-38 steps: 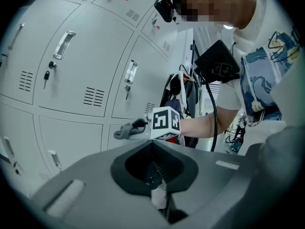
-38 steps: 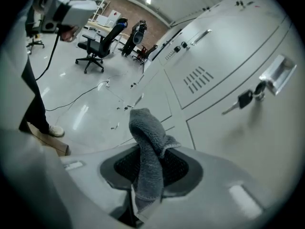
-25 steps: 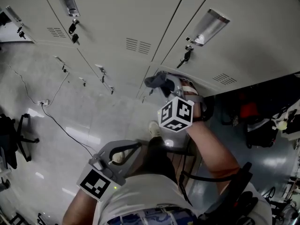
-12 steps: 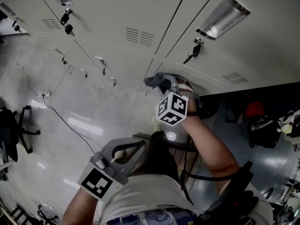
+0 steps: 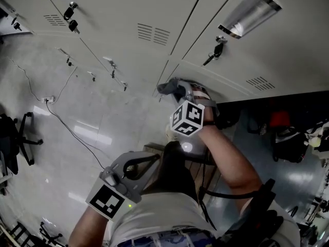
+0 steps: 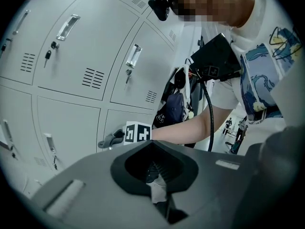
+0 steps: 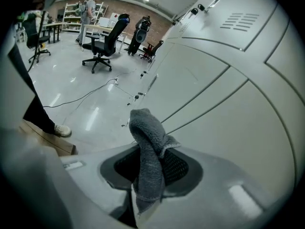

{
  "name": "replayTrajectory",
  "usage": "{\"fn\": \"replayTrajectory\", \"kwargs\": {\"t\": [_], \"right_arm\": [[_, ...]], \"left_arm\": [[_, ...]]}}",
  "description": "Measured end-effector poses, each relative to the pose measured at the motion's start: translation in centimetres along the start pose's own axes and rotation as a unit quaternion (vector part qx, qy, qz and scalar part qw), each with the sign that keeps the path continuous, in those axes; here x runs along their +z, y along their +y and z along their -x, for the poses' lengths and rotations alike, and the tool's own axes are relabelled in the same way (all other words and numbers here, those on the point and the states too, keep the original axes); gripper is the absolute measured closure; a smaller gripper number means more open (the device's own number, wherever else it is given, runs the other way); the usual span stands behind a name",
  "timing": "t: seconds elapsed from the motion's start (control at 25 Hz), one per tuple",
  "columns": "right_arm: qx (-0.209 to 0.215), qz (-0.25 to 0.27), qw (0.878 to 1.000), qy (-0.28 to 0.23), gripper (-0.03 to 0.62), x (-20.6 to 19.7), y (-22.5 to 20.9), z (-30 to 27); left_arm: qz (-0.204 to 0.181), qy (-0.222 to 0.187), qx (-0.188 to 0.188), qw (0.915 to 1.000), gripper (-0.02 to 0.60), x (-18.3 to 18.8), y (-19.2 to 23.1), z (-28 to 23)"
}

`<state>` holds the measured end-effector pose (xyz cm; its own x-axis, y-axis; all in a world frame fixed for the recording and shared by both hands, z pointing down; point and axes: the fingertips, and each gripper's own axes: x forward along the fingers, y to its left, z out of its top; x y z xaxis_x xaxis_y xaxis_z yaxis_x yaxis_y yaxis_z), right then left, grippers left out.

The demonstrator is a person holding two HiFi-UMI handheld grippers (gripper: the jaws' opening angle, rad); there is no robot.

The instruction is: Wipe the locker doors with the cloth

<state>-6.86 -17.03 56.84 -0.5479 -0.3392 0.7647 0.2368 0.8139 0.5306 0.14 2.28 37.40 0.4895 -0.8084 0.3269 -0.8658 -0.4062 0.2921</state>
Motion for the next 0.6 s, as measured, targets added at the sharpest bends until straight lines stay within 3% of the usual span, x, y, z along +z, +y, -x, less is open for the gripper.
{"fn": "replayTrajectory", "kwargs": {"t": [0.28,0.6], "right_arm": [[-0.002,-0.003,1.0,0.013,0.484,-3.4,3.5,0.8],[0.007,-0.005,0.999,0.041,0.484,-7.8,6.0,-4.8]], "left_arm": [[-0.001,0.003,-0.006,1.0,0.578,-0.6,-0.4,0.4],[0.009,0.02,-0.007,0.9997,0.578,-1.6,-0.7,0.3]]}}
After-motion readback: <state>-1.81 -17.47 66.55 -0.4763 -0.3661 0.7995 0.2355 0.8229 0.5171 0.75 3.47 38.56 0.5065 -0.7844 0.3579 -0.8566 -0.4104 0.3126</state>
